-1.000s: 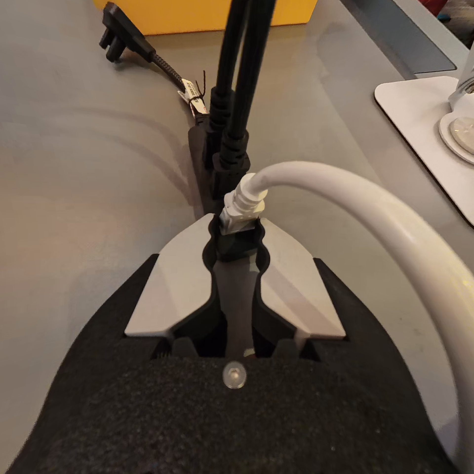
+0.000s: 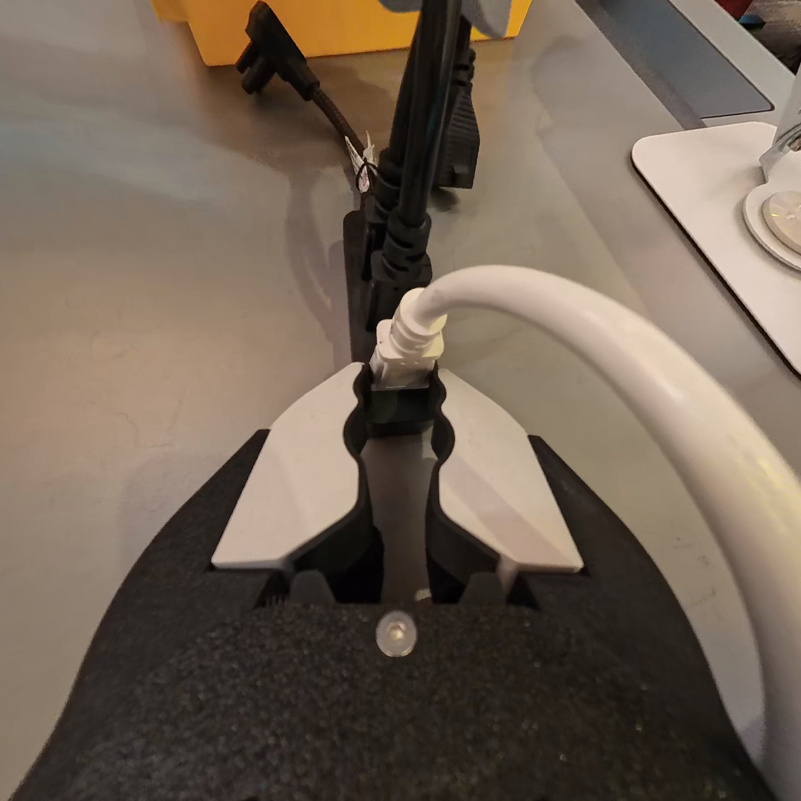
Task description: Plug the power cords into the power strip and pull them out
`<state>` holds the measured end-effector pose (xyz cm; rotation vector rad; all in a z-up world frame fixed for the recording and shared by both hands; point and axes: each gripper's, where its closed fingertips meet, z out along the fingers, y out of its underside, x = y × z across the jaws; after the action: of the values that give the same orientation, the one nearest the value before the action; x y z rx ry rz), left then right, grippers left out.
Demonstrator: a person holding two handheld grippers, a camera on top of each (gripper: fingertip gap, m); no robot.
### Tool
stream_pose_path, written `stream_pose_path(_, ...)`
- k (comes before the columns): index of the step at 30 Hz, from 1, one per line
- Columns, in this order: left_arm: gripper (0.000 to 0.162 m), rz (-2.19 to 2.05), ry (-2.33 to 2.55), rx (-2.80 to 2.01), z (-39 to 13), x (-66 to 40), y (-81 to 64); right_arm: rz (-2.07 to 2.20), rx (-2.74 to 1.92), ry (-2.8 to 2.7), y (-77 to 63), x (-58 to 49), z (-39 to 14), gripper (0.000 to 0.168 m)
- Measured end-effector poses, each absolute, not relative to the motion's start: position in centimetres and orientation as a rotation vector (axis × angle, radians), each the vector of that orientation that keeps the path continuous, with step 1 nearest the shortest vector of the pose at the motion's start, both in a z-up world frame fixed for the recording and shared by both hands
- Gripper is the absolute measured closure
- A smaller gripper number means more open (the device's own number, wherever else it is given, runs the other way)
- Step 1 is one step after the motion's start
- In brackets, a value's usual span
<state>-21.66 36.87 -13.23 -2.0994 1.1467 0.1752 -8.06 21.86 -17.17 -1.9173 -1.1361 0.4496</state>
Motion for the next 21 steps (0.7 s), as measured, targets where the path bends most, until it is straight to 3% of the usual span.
stream_pose_path(13,0.109,-0.045,1.149,-2.039,-10.6,-22.8,26.4,0.49,-1.941,-1.12,22.4,-7.9,-17.1,0.142)
stream_pose_path(16,0.107,-0.1,1.097,-2.058,-9.7,-23.5,23.0,0.528,-1.943,-1.151,23.2,-8.1,-17.1,0.143)
stream_pose_path(21,0.12,-0.107,1.041,-2.01,-7.8,-24.0,16.1,0.509,-1.967,-1.168,24.6,-8.9,-17.0,0.142)
